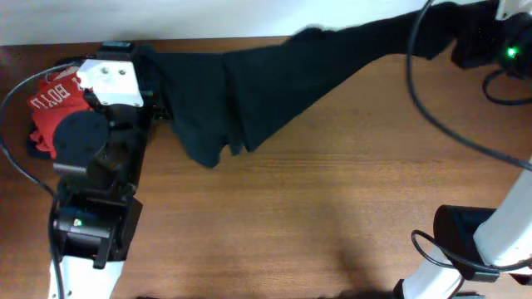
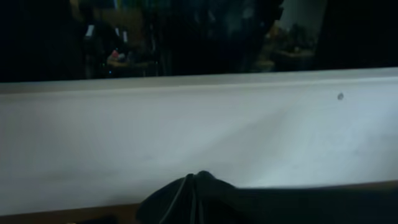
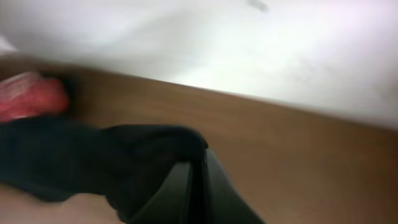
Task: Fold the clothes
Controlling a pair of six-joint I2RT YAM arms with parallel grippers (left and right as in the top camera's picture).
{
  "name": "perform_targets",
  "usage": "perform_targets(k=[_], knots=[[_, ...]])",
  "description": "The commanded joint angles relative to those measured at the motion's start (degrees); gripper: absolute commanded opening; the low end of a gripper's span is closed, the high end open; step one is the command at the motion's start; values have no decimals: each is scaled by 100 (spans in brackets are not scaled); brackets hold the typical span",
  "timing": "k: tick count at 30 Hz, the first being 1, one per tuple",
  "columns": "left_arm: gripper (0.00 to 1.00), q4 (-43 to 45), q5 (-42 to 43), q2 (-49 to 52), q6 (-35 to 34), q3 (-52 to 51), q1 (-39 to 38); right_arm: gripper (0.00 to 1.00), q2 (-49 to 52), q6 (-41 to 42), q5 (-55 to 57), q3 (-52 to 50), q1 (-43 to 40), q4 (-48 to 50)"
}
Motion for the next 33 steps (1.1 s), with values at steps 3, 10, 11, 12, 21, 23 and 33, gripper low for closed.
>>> perform_targets(k=[3, 10, 11, 12, 21, 23, 33], knots=[[1, 70, 157, -317, 90, 61, 55, 4, -223, -2118, -2820, 55, -46, 70], [1, 186, 199, -439, 221, 61, 55, 4, -146, -1585, -1311, 52, -48, 68], [1, 256, 203, -442, 216, 61, 55, 4, -105, -1298, -1123, 50, -48, 98], [1, 330, 223, -442, 216, 61, 55, 4, -90, -1200, -1099, 44, -48, 140], [1, -63, 1093, -907, 608, 411, 55, 4, -404, -2017, -2098, 59, -46, 188], [1, -494, 835, -841, 605, 407, 66, 4, -385, -1963, -1838, 42, -46, 46], [1, -1281, 616, 297, 297, 407, 66, 4, 0, 815, 409, -214, -48, -474]])
